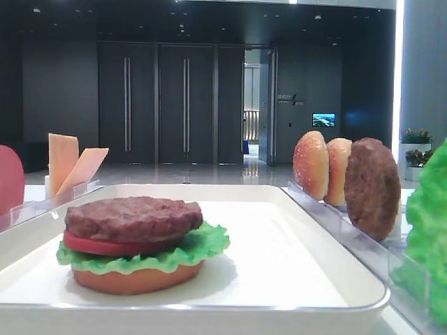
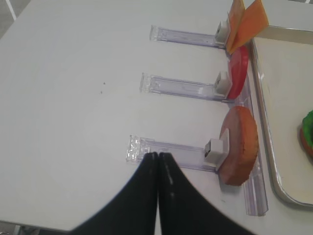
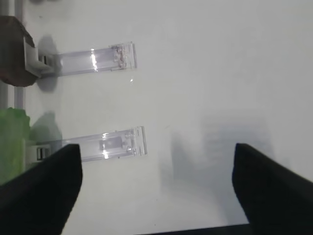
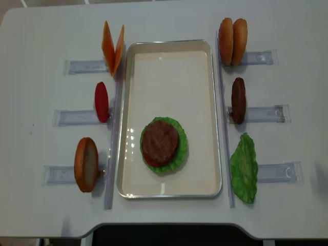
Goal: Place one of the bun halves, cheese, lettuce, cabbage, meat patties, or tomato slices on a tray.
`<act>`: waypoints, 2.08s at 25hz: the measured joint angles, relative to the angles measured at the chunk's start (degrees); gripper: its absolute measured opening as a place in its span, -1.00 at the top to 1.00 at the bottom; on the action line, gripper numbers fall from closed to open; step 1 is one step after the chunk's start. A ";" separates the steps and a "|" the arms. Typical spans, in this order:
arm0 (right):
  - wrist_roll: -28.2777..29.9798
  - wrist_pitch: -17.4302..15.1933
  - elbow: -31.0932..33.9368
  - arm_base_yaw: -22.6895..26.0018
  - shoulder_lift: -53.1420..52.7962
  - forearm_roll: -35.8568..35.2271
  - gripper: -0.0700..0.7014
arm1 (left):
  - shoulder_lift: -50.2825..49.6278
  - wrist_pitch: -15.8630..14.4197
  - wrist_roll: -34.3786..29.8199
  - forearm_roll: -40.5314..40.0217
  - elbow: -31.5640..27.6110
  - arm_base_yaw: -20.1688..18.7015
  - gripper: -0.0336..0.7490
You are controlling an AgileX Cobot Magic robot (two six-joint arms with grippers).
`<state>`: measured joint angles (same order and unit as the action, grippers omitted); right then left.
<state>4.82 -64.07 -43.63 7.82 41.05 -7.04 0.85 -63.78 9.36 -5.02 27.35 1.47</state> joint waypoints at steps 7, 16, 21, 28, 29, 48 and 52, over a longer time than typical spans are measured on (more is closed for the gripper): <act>-0.02 0.05 9.79 -0.09 -21.02 1.84 -0.72 | 0.00 0.00 0.00 0.00 0.00 0.00 0.97; -0.02 2.70 13.08 -0.09 -38.28 2.99 -0.72 | 0.00 0.00 0.00 0.00 0.00 0.00 0.97; -0.02 3.66 13.19 -0.09 -41.34 2.99 -0.72 | 0.00 0.00 0.00 0.00 0.00 0.00 0.97; -0.02 3.87 13.24 -0.09 -41.41 2.99 -0.72 | 0.00 0.00 0.00 0.00 0.00 0.00 0.97; -0.02 3.80 13.24 -0.09 -41.41 2.99 -0.72 | 0.00 0.00 0.00 0.00 0.00 0.00 0.97; -1.15 -0.67 14.62 -0.09 -41.53 2.94 -0.72 | 0.00 0.00 0.00 0.00 0.00 0.00 0.97; -1.15 -0.67 14.62 -0.09 -41.53 2.94 -0.72 | 0.00 0.00 0.00 0.00 0.00 0.00 0.97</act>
